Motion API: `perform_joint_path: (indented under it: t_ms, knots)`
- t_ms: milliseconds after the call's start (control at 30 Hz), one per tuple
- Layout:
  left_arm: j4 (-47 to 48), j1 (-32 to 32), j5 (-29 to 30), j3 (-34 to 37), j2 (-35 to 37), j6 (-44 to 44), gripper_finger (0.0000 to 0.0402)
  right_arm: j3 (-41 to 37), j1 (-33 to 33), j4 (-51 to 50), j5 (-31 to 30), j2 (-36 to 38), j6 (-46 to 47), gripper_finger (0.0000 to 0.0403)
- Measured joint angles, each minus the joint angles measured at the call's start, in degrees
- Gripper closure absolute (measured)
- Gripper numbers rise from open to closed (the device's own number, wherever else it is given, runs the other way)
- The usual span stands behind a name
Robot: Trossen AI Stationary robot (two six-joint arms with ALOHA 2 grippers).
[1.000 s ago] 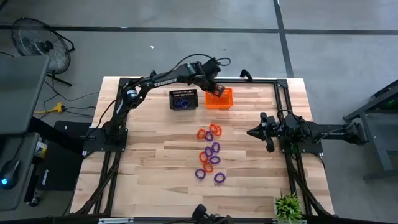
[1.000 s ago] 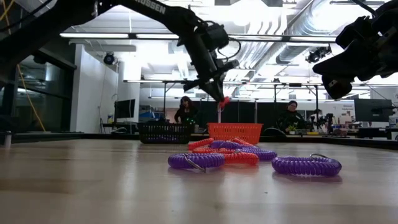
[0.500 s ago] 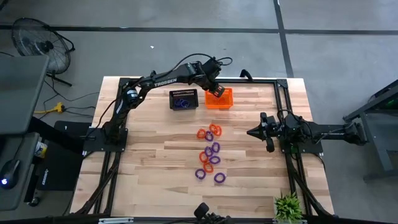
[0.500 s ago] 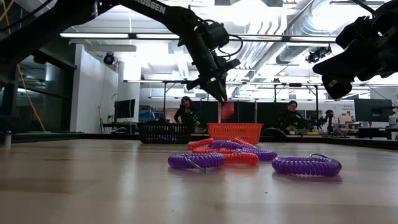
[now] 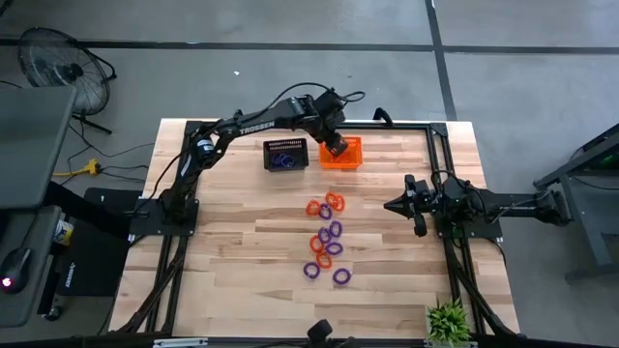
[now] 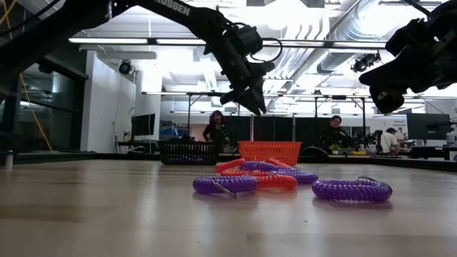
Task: Sort spring keychains
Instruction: Put the orange spring keychain into the orange bin
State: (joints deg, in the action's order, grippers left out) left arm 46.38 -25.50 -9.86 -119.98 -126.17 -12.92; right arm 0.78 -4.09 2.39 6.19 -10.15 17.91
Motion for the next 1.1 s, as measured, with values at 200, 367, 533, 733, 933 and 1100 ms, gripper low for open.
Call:
perform_joint_path:
  t_ms: [200, 367, 533, 733, 933, 1100]
  knots:
    - [0.66, 1.04, -4.44, 0.02, 1.05, 1.13, 0.0303, 0.0, 0.01, 0.0, 0.04, -0.01, 0.0, 0.0392]
    - [-0.03, 3.95, -1.88, 0.03, 3.36, 1.29, 0.0303, 0.0, -0.01, 0.0, 0.0, -0.02, -0.02, 0.0392]
    - [-0.74, 7.6, 0.8, 0.01, 6.27, 1.33, 0.0303, 0.0, 0.01, 0.0, -0.02, -0.02, 0.0, 0.0392]
    - [-3.0, 11.31, 3.36, 3.12, 8.83, -0.22, 0.0303, 0.0, 0.01, 0.04, 0.01, -0.02, 0.0, 0.0392]
    - [-11.31, 14.29, 7.41, 18.04, 16.58, -6.11, 0.0302, 0.0, 0.01, 0.0, -0.02, -0.02, 0.0, 0.0392]
    - [-36.41, 15.26, 6.02, 41.41, 28.97, -12.26, 0.0302, 0.0, -0.01, 0.08, 0.02, 0.02, 0.0, 0.0392]
